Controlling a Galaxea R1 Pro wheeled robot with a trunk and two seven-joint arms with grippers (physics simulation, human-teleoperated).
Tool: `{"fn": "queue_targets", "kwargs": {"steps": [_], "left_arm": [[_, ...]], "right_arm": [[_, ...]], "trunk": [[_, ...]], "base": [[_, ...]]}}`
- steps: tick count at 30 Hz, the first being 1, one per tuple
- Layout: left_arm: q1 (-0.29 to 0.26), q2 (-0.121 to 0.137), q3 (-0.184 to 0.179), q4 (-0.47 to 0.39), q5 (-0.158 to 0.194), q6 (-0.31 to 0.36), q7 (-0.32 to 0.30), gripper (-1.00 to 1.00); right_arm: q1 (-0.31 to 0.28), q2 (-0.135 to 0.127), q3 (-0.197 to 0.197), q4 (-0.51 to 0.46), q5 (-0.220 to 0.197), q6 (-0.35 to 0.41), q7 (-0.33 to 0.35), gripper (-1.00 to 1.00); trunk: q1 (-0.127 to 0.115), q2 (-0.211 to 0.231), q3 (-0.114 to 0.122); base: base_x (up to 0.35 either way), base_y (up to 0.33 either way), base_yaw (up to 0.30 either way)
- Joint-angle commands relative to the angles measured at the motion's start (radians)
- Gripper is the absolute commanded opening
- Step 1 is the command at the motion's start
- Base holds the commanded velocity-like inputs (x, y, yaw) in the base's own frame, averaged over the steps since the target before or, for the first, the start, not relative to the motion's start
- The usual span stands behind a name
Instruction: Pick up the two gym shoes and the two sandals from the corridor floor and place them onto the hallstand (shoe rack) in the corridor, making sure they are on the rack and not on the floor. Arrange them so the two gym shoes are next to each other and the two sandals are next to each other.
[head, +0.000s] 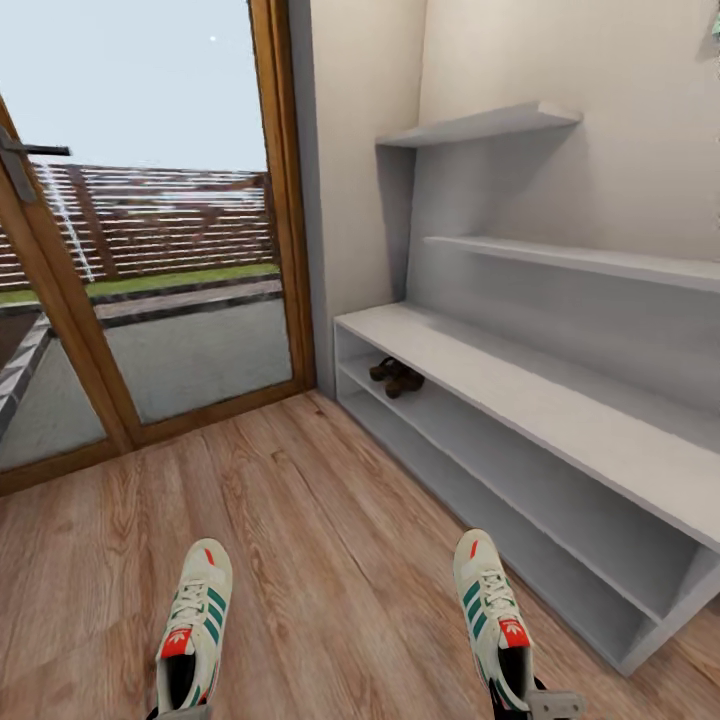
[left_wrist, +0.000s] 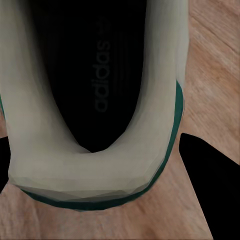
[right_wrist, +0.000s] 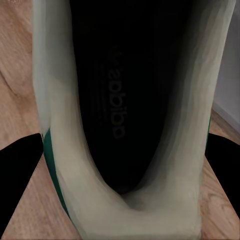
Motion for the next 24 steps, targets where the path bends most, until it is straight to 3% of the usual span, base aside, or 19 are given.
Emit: {"fn": "queue_targets", "kwargs": {"steps": [1,24], "left_arm": [[-0.001,0.000,0.004,0.001,-0.003,-0.003,-0.002,-1.00],[-0.001,0.000,0.004,0.001,-0.003,-0.003,-0.002,-1.00]], "right_arm": [[-0.001,0.001,-0.007,0.001,0.011,-0.003,0.000,-1.00],[-0.001,0.001,-0.007,0.001,0.011,-0.003,0.000,-1.00]], "trunk": [[0.000,0.000,-0.001],[0.000,0.000,-0.001]], "base": [[0.230,0.269,-0.195],[0.227,0.277,-0.195]]}}
